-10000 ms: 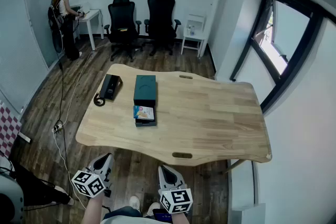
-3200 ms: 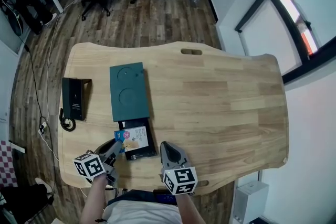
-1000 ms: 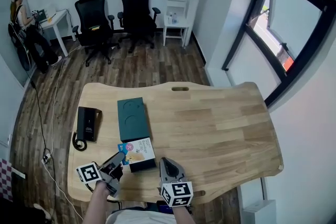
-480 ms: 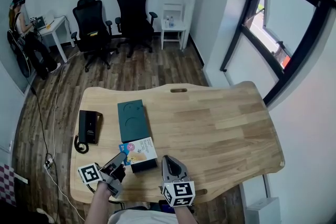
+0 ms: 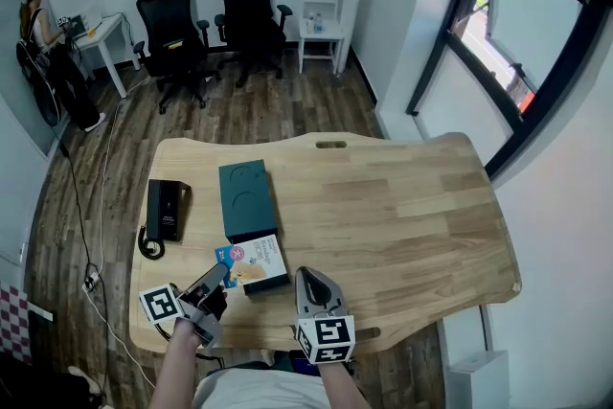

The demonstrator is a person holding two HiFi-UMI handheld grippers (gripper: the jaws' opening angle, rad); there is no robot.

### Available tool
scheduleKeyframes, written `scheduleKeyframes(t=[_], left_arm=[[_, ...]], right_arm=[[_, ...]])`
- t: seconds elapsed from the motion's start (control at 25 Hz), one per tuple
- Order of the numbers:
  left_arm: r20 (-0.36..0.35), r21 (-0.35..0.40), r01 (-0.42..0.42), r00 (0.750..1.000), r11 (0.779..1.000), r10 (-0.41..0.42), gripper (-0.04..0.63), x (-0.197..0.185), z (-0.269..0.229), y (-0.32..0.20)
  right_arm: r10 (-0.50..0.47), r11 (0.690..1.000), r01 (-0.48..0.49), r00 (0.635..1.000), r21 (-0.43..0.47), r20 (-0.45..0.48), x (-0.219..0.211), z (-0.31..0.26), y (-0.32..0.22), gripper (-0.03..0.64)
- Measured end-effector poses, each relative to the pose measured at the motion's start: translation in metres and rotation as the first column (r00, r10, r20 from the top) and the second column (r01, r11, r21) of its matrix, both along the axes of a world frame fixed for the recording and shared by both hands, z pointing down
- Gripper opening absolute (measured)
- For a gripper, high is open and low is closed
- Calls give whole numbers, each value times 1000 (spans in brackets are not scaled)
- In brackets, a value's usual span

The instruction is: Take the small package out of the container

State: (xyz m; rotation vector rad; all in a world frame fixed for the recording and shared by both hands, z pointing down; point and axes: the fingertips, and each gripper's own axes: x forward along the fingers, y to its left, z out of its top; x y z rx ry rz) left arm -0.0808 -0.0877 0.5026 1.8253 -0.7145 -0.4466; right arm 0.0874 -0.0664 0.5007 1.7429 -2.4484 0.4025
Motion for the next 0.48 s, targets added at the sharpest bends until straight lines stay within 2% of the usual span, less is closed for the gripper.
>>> scheduleKeyframes(t=[0.24, 0.48], left_arm=[[-6, 4, 1, 1000, 1000, -1, 97, -4, -1, 2], [3, 5, -11, 1000, 1000, 11, 97, -1, -1, 4]], right_arm=[[-36, 999, 36, 998, 8, -49, -9, 0, 6, 3], [-28, 1000, 29, 998, 6, -49, -6, 0, 10, 3]])
